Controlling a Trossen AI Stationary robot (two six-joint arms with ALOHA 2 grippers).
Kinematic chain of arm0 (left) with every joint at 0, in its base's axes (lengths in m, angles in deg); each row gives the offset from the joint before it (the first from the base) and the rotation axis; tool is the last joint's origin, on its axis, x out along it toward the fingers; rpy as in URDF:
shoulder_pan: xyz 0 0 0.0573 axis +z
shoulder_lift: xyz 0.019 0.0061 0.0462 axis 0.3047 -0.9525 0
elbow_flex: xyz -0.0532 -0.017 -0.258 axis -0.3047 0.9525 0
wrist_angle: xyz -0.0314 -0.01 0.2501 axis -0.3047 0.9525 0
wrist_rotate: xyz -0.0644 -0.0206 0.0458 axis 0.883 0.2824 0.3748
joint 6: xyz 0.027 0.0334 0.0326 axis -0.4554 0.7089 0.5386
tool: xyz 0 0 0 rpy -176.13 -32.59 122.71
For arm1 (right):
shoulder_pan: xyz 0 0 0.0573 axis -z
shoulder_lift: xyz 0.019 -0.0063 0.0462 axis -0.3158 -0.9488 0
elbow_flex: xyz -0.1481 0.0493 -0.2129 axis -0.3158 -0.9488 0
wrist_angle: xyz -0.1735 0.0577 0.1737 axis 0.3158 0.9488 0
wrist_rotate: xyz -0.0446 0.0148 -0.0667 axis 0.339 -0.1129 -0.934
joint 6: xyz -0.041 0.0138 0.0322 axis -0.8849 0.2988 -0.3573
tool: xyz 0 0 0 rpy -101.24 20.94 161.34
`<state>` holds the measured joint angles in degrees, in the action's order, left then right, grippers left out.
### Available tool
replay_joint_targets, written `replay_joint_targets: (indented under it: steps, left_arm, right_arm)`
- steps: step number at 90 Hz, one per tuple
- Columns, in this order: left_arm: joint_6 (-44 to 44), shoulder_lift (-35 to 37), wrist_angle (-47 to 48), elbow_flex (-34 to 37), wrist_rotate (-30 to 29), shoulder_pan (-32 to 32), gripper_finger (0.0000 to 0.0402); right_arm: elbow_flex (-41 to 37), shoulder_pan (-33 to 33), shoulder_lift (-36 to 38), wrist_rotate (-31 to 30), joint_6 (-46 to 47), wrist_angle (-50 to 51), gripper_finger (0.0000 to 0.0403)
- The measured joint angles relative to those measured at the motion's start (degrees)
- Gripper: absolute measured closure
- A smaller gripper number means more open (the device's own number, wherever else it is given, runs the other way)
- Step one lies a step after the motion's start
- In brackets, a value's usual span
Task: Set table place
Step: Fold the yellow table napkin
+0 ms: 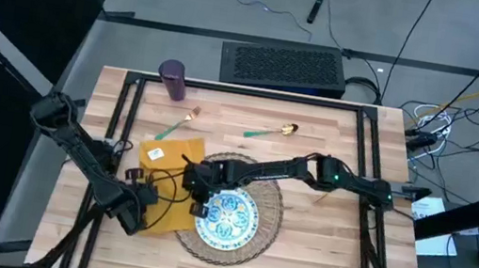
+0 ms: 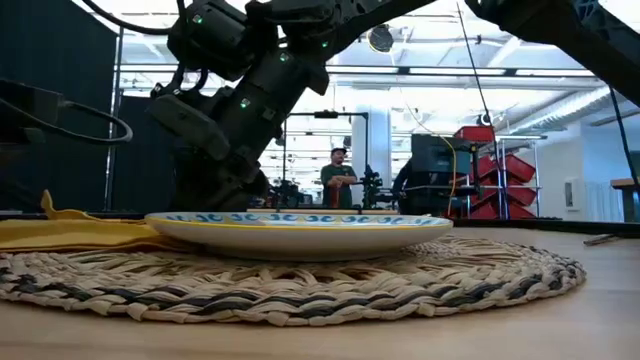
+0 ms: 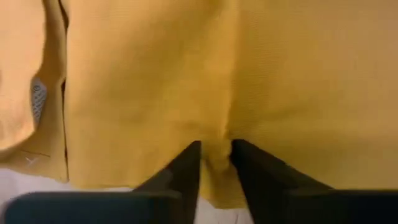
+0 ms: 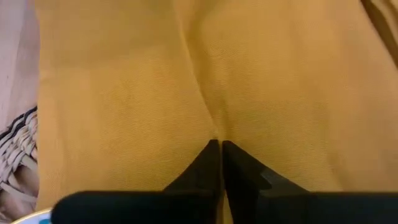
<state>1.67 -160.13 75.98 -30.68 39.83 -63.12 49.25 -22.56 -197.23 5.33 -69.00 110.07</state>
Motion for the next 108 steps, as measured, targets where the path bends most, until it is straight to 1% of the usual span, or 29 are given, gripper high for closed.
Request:
replay_joint_targets:
  steps: [5, 15, 37, 64, 74, 86, 95, 108]
  left_arm:
    - [0.34, -0.02, 0.02, -0.02, -0.07, 0.0, 0.039]
    - [1.45, -0.05, 1.99, -1.19, -0.35, 0.0, 0.0399]
    - [1.45, 0.35, 9.87, -4.91, -1.81, 0.0, 0.0402]
    - [-0.06, 0.65, 15.04, -6.78, -4.17, 0.13, 0.0401]
    - [-0.11, 0.67, 15.25, -6.78, -4.32, 0.66, 0.0401]
    - [-0.08, 0.67, 15.55, -6.78, -4.75, 1.77, 0.0401]
    - [-0.06, 0.7, 16.63, -6.78, -5.49, 2.54, 0.0401]
    - [-1.53, 1.21, 18.48, -6.78, -8.2, 3.86, 0.0401]
  right_arm:
    - [0.0, 0.13, 0.19, 0.09, -0.01, 0.06, 0.0401]
    - [-0.18, 0.44, 1.14, -0.2, -0.04, 0.9, 0.0402]
    - [-0.15, 1.77, 3.56, -0.54, -0.4, 2.02, 0.0403]
    - [-0.13, 1.97, 4.14, -0.17, -0.2, 1.84, 0.0403]
    - [0.01, 2.0, 4.14, -0.13, -0.21, 1.82, 0.0403]
    - [2.21, 2.3, 4.14, -0.37, -1.0, 3.2, 0.0403]
    - [5.09, 2.47, 4.18, -2.77, -2.59, 5.7, 0.0403]
    - [8.06, 3.57, 4.33, -4.08, -4.69, 6.97, 0.0403]
